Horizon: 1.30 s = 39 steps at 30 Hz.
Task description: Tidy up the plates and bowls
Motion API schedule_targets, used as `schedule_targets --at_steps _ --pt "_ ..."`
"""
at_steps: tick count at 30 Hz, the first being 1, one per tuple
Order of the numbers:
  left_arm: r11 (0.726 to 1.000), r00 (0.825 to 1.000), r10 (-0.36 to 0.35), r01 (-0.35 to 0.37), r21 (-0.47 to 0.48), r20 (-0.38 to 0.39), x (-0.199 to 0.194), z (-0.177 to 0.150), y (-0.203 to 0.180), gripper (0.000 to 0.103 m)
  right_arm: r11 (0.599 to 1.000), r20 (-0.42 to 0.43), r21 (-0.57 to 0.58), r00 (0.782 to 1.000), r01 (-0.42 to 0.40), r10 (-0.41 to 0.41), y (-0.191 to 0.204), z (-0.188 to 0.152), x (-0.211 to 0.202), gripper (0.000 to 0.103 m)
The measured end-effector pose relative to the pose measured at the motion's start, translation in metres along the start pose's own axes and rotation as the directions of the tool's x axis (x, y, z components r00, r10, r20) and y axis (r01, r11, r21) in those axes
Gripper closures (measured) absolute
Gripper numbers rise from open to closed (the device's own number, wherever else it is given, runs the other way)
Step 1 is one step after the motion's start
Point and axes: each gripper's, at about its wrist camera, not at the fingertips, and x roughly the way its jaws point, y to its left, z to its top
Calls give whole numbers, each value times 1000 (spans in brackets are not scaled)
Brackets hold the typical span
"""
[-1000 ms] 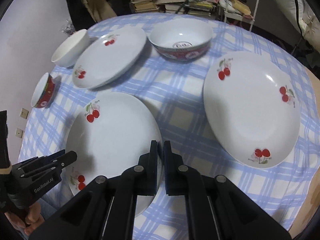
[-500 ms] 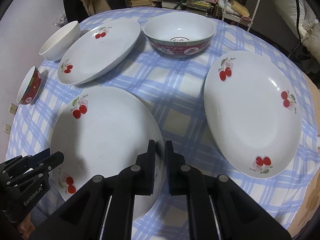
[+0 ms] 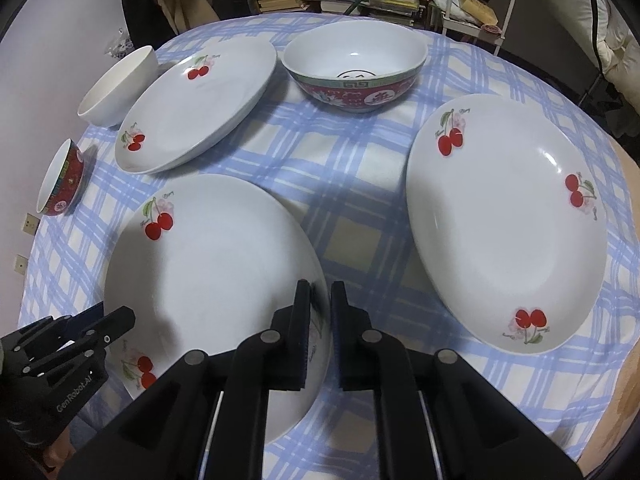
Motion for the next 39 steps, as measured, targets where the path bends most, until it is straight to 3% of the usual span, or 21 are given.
schedule_targets --at_steps 6,15,18,23,28,29,32,33,37,39 --pt "1000 1000 12 -11 -18 26 -9 -3 6 77 1000 5 -27 1000 7 -7 4 0 -3 92" --pt "993 991 119 -118 -20 57 -20 -11 4 74 999 59 17 998 -28 27 -2 4 -19 92" --pt "994 992 106 -107 8 68 -28 -8 -2 60 999 73 12 997 -32 31 -3 6 -27 92" --pt "985 979 152 -162 63 136 -50 -8 -18 49 1000 108 -9 994 5 -4 -7 11 -46 92" --pt "982 974 150 -166 85 168 -67 -2 -29 37 999 165 -10 986 42 -40 -17 21 -75 91" --pt "982 973 149 -166 86 179 -71 -1 -32 35 999 173 -8 984 45 -43 -20 24 -81 86" --pt "986 974 117 -138 97 196 -82 7 -42 32 998 191 -10 979 67 -64 -27 30 -93 52" --pt "986 973 114 -136 101 200 -86 8 -46 32 997 206 -14 975 82 -77 -30 34 -99 45" --pt "981 965 123 -154 122 233 -96 18 -63 30 994 231 -29 968 105 -96 -41 44 -115 37" --pt "981 965 110 -144 133 237 -99 23 -71 25 993 238 -29 965 115 -105 -50 48 -124 25"
